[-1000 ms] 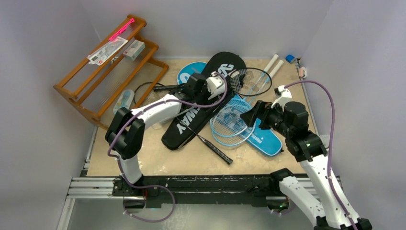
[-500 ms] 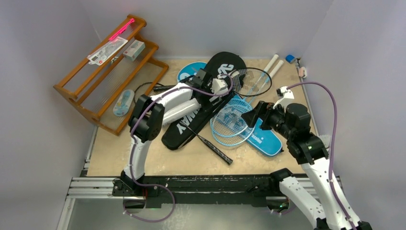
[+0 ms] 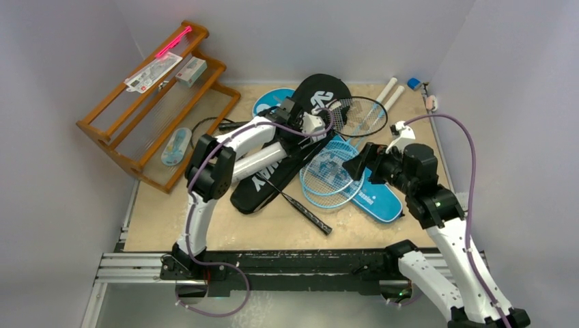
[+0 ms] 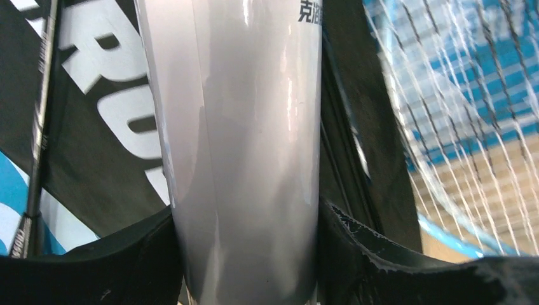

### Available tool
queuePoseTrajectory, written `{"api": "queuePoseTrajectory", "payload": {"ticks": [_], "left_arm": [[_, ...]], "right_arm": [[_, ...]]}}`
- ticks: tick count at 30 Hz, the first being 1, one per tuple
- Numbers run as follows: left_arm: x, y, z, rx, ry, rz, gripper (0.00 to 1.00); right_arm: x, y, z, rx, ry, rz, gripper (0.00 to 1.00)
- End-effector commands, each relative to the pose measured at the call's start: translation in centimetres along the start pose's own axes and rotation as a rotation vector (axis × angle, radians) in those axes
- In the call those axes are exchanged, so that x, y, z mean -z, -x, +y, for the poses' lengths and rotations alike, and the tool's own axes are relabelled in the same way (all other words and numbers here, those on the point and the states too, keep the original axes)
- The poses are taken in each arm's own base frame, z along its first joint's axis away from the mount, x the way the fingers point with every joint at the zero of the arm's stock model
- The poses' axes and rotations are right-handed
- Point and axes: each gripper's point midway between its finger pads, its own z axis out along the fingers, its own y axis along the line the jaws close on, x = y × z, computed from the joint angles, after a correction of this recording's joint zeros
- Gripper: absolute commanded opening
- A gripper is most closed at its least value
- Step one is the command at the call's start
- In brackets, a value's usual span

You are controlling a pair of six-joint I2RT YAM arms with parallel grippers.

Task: Pack up the badminton gear
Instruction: Pick up the shuttle tube at the center of the board, then pick up the shuttlecock at the center of the board.

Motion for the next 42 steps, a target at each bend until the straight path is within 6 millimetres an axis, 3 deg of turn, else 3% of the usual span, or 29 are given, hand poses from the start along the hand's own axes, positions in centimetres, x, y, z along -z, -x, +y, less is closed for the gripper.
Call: {"api": "queuePoseTrajectory", "payload": {"ticks": [1, 3, 6, 14, 19, 22, 25, 29, 36, 42], "left_arm": [[5.8, 3.2, -0.9, -0.079, -0.009, -0.135, 0.49], [8.3, 3.8, -1.8, -0.095, -0.007, -0.178, 0.49], [10.5, 3.4, -3.4, -0.092, -0.002, -0.211, 0.48], [14.0, 1.9, -8.0, 0.030, 0.005, -0.390, 0.47], [17.9, 2.5, -11.3, 0.000, -0.056, -0.551, 0.47], [20.3, 3.0, -12.4, -0.005, -0.068, -0.626, 0.48], [21.9, 2.9, -13.1, 0.007, -0.085, -0.671, 0.48], [23.3, 2.6, -14.1, 0.021, -0.109, -0.722, 0.48], [23.9, 2.0, -14.7, 0.053, -0.124, -0.762, 0.48], [23.9, 2.8, -14.9, 0.056, -0.146, -0.789, 0.48]], "right_arm": [[-1.0, -0.9, -1.0, -0.004, -0.044, 0.056, 0.94], [-1.2, -1.4, -2.2, -0.013, -0.102, 0.064, 0.95], [-1.3, -1.2, -4.6, -0.045, -0.242, 0.042, 0.94], [-1.4, -1.0, -10.6, -0.186, -0.666, 0.094, 0.83], [-2.0, 1.2, -13.3, -0.339, -0.776, 0.059, 0.83], [-2.1, 2.9, -16.5, -0.480, -0.809, -0.001, 0.84], [-1.8, 4.1, -19.3, -0.573, -0.903, -0.041, 0.96], [-1.8, 4.4, -22.2, -0.676, -1.006, -0.031, 0.99], [-2.9, 3.6, -27.3, -0.763, -1.090, 0.021, 0.99], [-4.8, 2.8, -29.7, -0.818, -1.113, 0.113, 0.93]]}}
